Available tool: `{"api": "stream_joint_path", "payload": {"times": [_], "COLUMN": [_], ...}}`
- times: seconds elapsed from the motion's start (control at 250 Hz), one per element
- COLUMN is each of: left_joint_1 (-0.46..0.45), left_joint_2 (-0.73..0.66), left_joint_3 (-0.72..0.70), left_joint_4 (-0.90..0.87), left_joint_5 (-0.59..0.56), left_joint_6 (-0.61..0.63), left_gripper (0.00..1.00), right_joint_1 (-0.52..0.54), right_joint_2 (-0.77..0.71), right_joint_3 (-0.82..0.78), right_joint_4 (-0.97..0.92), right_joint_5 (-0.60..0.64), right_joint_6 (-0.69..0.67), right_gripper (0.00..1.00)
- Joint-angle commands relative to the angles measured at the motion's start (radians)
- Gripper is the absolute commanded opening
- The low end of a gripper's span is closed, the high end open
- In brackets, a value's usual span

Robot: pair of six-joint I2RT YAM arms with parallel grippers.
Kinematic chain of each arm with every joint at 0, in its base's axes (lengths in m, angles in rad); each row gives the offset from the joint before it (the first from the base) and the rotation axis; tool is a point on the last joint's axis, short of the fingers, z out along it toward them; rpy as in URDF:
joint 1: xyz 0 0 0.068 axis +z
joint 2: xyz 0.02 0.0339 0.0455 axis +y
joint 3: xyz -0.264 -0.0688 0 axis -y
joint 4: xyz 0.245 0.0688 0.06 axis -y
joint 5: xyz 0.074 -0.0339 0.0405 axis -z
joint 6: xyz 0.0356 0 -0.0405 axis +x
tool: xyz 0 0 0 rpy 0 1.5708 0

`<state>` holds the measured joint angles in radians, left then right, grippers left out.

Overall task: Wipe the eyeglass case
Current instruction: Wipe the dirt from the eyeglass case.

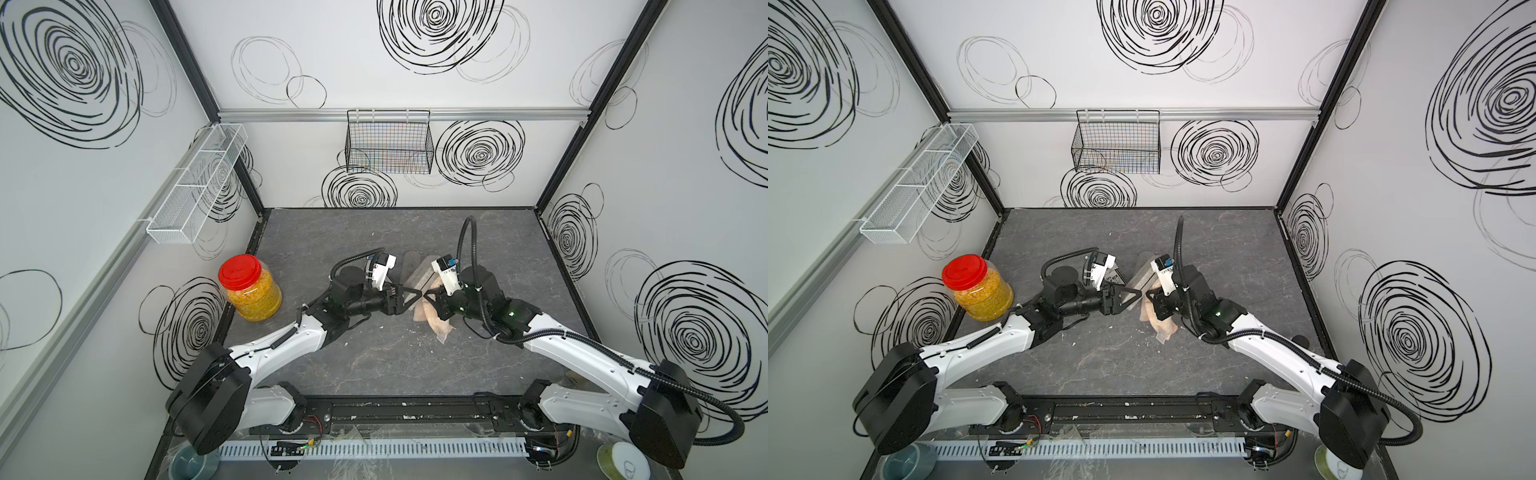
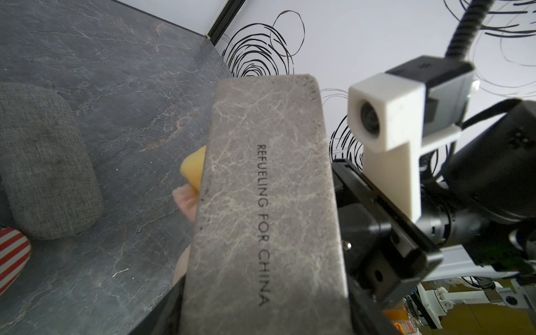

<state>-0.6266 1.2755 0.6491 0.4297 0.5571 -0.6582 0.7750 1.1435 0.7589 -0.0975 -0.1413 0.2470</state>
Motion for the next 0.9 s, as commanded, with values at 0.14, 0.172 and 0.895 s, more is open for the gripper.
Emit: {"api": "stream_joint_path", "payload": {"times": [0.14, 0.172, 0.895], "left_joint_1": [-0.013, -0.015, -0.015], "left_joint_2": [-0.003, -0.007, -0.013], "left_joint_3": [0.03, 0.029, 0.052], "left_joint_4": [0.077, 0.072, 0.021], "left_joint_5": [0.02, 0.018, 0.013], "left_joint_6": [-0.009, -0.007, 0.02], "left_gripper": [0.59, 0.59, 0.59], "right_joint_1": [-0.018, -0.037, -0.017], "right_joint_2": [-0.022, -0.018, 0.02], "right_joint_3": [0.003, 0.013, 0.082], "right_joint_4": [0.049, 0.035, -0.021], "right_joint_5": [0.113, 0.116, 0.204], "right_joint_6": [0.008, 0.014, -0.045], "right_gripper": [0.17, 0.17, 0.16]}}
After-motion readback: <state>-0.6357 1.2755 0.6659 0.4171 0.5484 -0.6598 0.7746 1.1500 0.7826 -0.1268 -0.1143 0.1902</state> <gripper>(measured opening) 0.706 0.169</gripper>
